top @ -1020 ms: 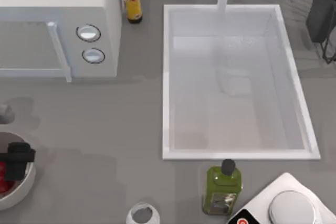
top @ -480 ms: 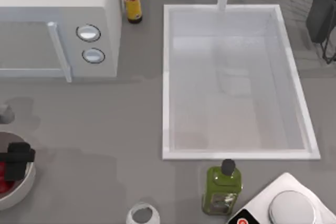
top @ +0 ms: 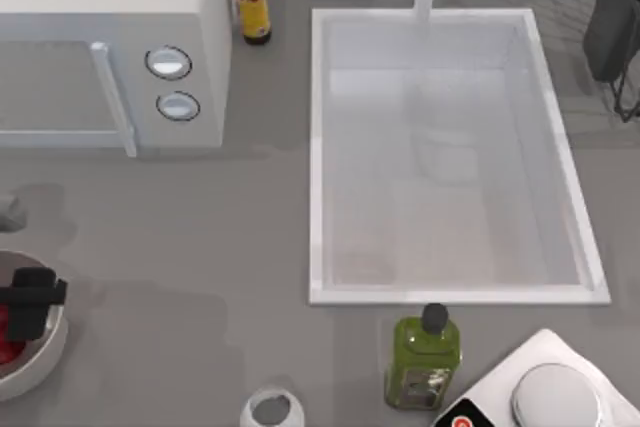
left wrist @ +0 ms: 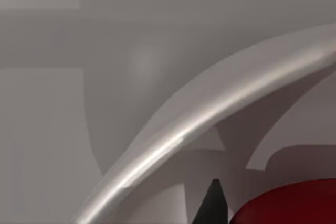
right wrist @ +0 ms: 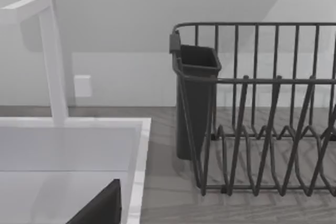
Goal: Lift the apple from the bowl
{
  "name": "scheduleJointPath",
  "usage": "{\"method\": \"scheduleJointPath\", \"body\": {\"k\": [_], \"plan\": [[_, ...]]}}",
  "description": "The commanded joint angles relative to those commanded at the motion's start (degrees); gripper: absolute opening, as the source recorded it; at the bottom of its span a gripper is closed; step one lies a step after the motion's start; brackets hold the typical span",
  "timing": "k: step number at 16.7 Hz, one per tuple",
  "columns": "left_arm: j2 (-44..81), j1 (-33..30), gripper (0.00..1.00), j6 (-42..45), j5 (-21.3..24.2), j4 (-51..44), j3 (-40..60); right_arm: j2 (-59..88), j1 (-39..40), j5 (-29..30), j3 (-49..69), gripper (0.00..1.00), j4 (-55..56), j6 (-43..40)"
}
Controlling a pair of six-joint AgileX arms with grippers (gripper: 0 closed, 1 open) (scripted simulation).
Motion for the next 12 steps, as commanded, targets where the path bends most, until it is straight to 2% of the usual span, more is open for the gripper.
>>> {"method": "scheduleJointPath", "body": {"k": [5,12], "plan": [[0.48,-0.12,0.00,-0.11,-0.01,-12.49,12.21,0.00,0.00,0.00,0.00,1.00,0.00,0.00],[-1.75,-0.58,0.00,-0.61,-0.06,-46.09,42.06,0.00,0.00,0.00,0.00,1.00,0.00,0.00]]}}
